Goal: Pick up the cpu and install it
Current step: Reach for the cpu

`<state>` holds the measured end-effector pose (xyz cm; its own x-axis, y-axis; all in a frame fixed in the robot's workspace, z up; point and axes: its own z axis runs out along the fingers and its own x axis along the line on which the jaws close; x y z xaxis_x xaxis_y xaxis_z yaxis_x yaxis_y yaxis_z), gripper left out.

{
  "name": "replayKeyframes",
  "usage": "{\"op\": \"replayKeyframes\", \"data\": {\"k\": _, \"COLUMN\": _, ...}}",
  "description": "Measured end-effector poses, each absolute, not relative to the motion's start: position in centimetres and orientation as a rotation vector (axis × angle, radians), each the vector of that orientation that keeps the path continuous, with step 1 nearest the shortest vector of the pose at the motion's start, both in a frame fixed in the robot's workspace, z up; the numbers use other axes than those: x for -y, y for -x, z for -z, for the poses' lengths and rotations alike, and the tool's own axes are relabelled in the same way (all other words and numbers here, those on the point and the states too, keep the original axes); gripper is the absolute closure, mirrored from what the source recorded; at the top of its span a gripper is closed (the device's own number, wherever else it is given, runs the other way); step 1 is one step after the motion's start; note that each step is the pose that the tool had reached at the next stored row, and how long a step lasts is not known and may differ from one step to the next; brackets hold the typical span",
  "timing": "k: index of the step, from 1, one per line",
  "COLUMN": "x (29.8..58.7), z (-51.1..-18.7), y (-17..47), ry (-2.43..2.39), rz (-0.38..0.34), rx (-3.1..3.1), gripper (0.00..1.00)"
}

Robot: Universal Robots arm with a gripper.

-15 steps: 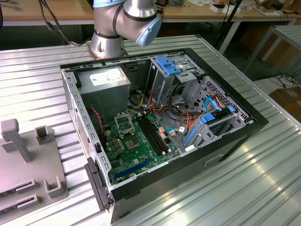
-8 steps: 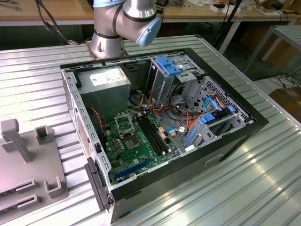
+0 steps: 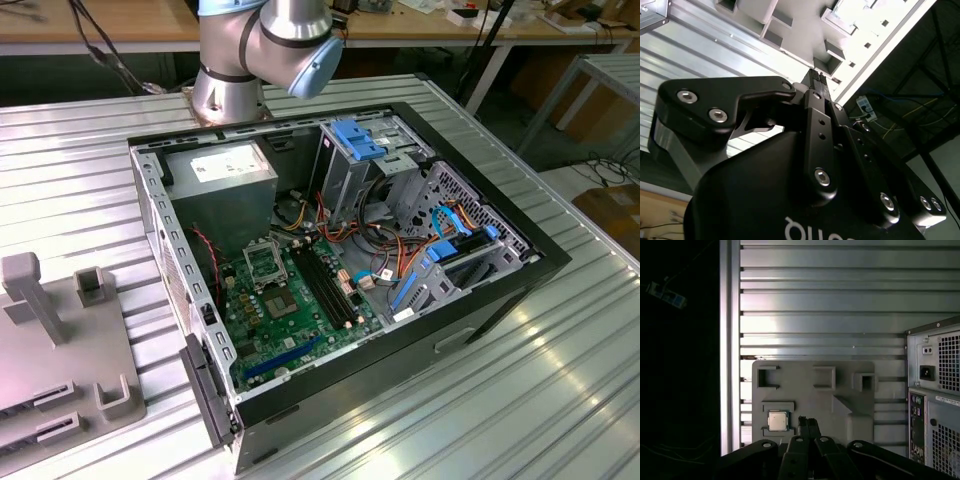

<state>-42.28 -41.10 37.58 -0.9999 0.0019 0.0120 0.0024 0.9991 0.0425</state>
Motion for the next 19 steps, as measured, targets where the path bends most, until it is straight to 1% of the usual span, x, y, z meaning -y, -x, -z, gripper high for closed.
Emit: {"op": "replayKeyframes", "data": {"k": 19, "x": 41.4, "z": -37.5, "y": 44.3, "ry": 0.003, "rz": 0.067, "rx": 3.129, "gripper": 0.89}}
